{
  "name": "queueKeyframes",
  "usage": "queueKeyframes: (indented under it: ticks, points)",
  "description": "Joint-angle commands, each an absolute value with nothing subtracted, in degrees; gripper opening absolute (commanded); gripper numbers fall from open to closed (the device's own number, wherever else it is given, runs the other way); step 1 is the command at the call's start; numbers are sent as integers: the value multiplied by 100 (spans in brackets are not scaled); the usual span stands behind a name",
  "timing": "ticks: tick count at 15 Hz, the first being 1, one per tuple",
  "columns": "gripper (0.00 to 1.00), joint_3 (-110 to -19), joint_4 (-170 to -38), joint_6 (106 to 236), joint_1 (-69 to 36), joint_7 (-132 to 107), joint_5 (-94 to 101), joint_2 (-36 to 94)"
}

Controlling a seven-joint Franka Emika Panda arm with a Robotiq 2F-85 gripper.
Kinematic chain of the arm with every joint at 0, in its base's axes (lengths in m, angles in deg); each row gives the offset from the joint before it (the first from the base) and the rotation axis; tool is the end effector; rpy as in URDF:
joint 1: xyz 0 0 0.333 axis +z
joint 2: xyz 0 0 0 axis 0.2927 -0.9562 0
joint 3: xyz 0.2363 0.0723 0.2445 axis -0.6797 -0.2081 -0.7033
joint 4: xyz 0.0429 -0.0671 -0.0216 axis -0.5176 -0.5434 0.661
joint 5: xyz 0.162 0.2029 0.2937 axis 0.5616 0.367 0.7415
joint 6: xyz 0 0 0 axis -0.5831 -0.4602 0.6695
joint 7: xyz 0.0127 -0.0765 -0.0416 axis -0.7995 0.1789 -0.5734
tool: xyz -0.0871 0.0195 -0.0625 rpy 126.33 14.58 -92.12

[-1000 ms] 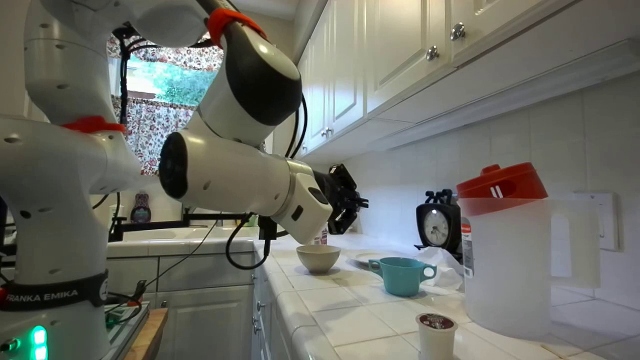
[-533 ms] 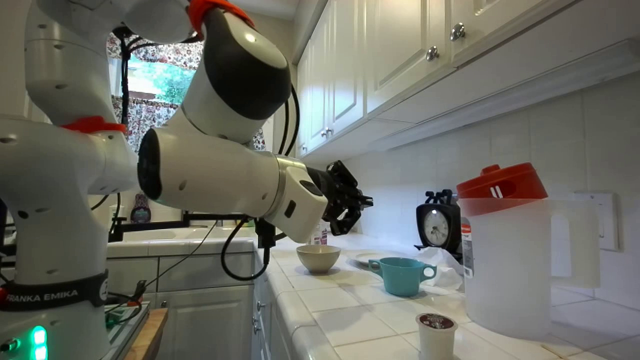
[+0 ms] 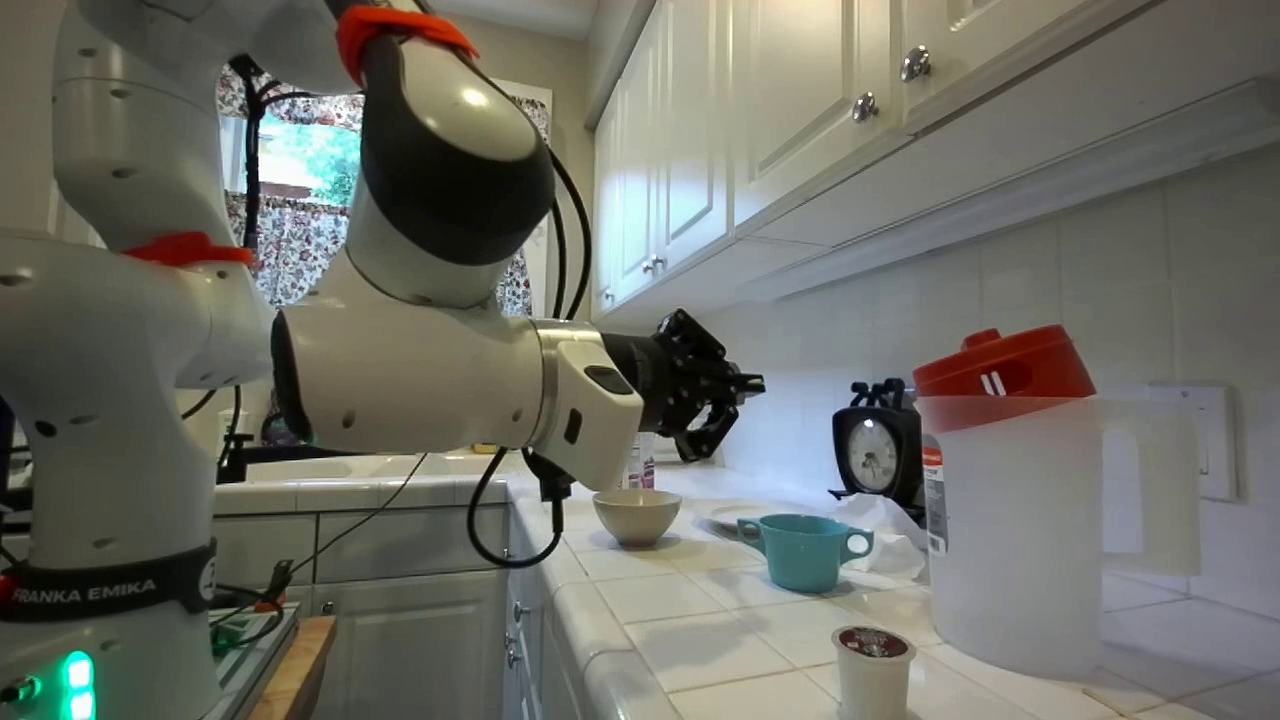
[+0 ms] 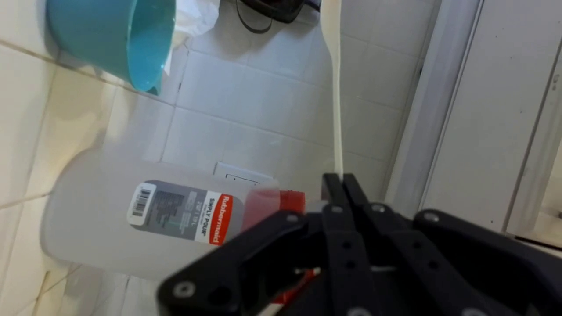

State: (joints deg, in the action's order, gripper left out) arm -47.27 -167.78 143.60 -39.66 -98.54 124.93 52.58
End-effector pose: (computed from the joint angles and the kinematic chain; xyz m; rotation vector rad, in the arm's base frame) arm 0.3355 -0.2254 0.3216 -1.4740 0.8626 -1.2568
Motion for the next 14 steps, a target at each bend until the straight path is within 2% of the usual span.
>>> queueKeyframes:
  ticks: [1, 14]
  points:
    - [1, -4783, -16771, 14013, -3948, -10261, 13150, 5056]
    - [1, -4867, -16564, 13647, -3773, -10276, 14258, 4383]
